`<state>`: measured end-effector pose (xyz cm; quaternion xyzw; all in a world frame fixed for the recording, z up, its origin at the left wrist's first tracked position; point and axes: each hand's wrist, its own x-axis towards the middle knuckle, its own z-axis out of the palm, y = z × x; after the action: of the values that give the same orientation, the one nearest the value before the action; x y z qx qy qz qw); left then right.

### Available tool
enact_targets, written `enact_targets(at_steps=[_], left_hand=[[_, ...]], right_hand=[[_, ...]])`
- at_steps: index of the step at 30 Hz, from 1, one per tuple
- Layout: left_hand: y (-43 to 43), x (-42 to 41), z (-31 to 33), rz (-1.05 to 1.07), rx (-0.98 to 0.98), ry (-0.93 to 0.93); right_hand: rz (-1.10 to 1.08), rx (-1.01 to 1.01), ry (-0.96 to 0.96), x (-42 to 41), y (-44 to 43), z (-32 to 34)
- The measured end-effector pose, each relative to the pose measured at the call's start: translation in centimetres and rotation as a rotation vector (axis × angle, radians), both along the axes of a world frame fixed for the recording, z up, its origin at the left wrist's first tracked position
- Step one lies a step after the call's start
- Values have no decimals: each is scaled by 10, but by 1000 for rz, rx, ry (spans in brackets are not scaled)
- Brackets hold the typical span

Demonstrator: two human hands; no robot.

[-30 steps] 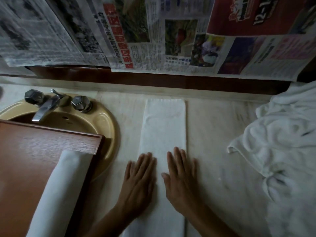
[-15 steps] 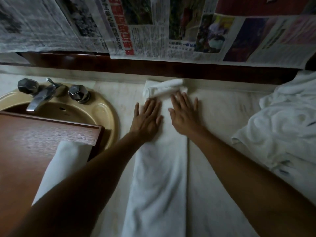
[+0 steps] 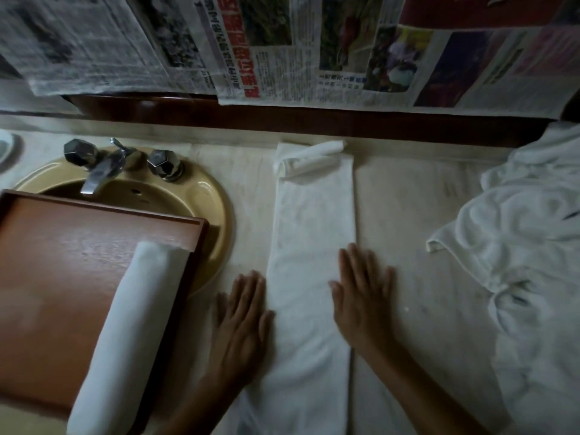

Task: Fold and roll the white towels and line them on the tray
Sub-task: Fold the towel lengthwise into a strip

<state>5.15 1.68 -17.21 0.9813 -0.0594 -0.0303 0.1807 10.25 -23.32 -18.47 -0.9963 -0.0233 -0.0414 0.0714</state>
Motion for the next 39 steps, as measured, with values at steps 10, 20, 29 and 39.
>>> enact_targets(at_steps=[10, 20, 29, 39], left_hand=[[-32, -72, 5, -94, -52, -13], [28, -125, 26, 143, -12, -47], [0, -143, 50, 196, -1, 333], [7, -145, 76, 495, -865, 497]], right_hand=[[105, 54, -5, -103, 41, 13], [-156, 149, 1, -175, 7, 23], [-26, 351, 142, -249, 39, 27], [35, 177, 131, -248, 35, 47]])
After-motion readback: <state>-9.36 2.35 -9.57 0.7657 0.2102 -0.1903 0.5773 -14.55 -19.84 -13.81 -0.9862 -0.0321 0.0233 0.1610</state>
